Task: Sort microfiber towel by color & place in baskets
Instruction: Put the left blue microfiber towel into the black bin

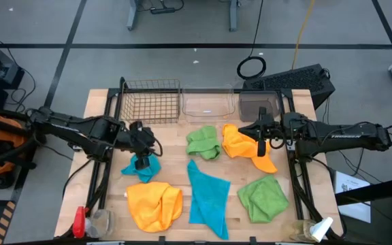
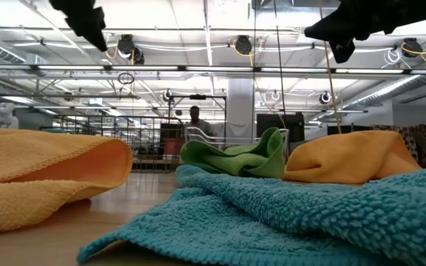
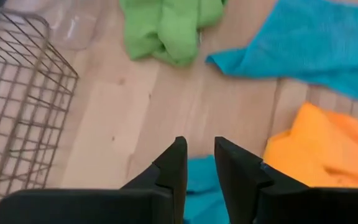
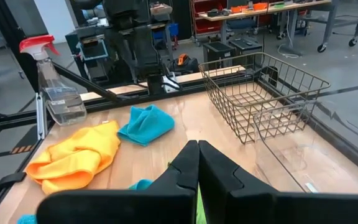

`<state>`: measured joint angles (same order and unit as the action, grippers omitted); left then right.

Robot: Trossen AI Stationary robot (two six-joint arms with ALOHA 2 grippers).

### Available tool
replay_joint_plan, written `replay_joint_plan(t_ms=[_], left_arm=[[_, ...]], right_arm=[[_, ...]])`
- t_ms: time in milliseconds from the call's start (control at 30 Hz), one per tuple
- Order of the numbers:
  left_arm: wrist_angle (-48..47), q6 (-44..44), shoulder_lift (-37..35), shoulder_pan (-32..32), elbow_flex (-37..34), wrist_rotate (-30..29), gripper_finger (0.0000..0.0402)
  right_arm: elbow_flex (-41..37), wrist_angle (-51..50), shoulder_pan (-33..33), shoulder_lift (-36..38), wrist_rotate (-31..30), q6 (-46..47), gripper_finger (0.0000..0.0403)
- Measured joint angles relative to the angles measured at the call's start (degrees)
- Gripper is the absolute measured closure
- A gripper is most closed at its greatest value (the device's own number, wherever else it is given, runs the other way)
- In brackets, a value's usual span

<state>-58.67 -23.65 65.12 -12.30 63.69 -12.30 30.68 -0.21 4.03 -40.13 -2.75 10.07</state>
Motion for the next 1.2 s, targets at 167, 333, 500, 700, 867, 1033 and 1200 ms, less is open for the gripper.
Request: replay_joint_plan(t_ms=[167, 333, 500, 700, 867, 1033, 1200], left_arm=[[-1.09, 0.62, 0.0, -1.01, -5.03, -0.08, 0.0304], [-1.47, 0.22, 0.01, -1.02, -9.88, -0.01, 0.0303], [-0.06, -0.48, 0.02, -1.02, -13.01, 2.35, 0.0304], [1.73, -1.04, 0.0, -1.02, -16.27, 3.24, 0.0275], [4.04, -1.01, 0.02, -1.02, -18.97, 3.25, 0.0236], [4.19, 0.43, 0.02, -1.02, -19.35, 3.22, 0.0216], [4.51, 1.93, 0.02, -0.24, -19.76, 3.31, 0.0214]], right_arm=[[0.0, 0.04, 0.0, -0.36, 0.05, -0.17, 0.0403], [0.0, 0.14, 0.0, -0.42, 0.03, -0.45, 0.0403], [0.0, 0.46, 0.0, -0.44, 0.03, -1.24, 0.0403], [0.0, 0.48, -0.02, -0.44, 0.03, -1.77, 0.0403], [0.0, 0.46, -0.01, -0.44, 0.03, -1.77, 0.0403], [0.0, 0.43, -0.01, -0.44, 0.03, -1.77, 0.0403], [0.0, 0.42, 0.0, -0.44, 0.03, -1.79, 0.0403]])
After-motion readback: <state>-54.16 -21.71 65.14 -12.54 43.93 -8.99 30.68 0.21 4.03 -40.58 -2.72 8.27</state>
